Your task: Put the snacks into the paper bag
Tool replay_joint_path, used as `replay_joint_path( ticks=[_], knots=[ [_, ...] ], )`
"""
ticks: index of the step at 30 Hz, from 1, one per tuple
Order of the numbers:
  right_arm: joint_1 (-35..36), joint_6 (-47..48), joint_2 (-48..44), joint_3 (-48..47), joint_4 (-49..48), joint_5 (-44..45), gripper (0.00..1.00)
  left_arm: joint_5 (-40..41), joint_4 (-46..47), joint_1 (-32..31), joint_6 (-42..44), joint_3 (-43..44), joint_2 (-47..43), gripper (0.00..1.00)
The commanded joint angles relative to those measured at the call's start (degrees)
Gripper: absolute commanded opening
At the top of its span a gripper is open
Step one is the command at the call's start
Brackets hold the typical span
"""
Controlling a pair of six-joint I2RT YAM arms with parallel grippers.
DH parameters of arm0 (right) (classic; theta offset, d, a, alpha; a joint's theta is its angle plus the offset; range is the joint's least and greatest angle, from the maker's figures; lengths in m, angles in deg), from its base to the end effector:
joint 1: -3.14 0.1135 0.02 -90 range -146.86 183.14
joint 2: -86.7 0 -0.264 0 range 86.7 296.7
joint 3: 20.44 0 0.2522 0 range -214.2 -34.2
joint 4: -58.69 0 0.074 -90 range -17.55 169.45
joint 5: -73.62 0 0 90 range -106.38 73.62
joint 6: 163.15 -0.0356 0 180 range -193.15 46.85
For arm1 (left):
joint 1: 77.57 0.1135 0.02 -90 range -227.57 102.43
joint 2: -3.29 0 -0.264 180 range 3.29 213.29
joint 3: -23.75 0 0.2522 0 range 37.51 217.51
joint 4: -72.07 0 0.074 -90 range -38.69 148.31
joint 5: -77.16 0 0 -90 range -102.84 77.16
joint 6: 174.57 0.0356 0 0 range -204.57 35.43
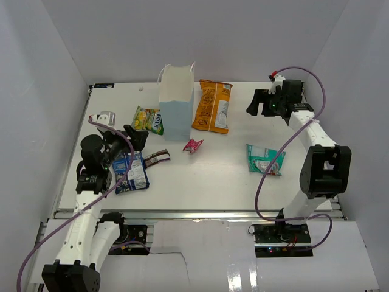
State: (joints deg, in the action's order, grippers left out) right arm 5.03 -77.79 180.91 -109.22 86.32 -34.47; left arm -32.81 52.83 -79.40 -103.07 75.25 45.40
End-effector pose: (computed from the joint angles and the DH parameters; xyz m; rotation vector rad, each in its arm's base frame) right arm 0.3803 0.0236 0.2941 -0.1330 2.1387 0.4052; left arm 0.1784 -0.0179 0.3133 0.0028 1.7656 -0.5620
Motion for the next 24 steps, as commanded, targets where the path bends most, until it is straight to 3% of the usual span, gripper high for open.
replay_joint_path(
  ticks=[1,4,5,8,13,24],
  knots=[
    [0.22,1.55,3.77,-5.74,-1.74,-5.10,0.90,-0.25,0.56,0.16,0.40,-0.03,0.52,0.98],
    [1.97,10.93,8.87,-11.62,-1.30,-13.62,0.90,-0.07,0.38,0.16,0.75,-0.03,1.13,0.98],
    [3.46,17.93,12.36,-16.94,2.62,-14.86,0.90,-0.16,0.38,0.16,0.83,0.06,1.57,0.98],
    [6.01,20.90,20.81,-25.32,9.13,-14.26,0.90,-0.51,0.29,0.16,1.19,0.23,2.19,0.98],
    [6.46,13.37,32.76,-36.32,7.15,-15.50,0.90,-1.48,0.29,0.16,1.89,0.41,2.89,0.98],
    [9.18,-9.05,40.43,-36.51,-6.12,-6.08,0.99,-5.87,1.52,0.16,2.51,0.23,3.95,0.98]
  ],
)
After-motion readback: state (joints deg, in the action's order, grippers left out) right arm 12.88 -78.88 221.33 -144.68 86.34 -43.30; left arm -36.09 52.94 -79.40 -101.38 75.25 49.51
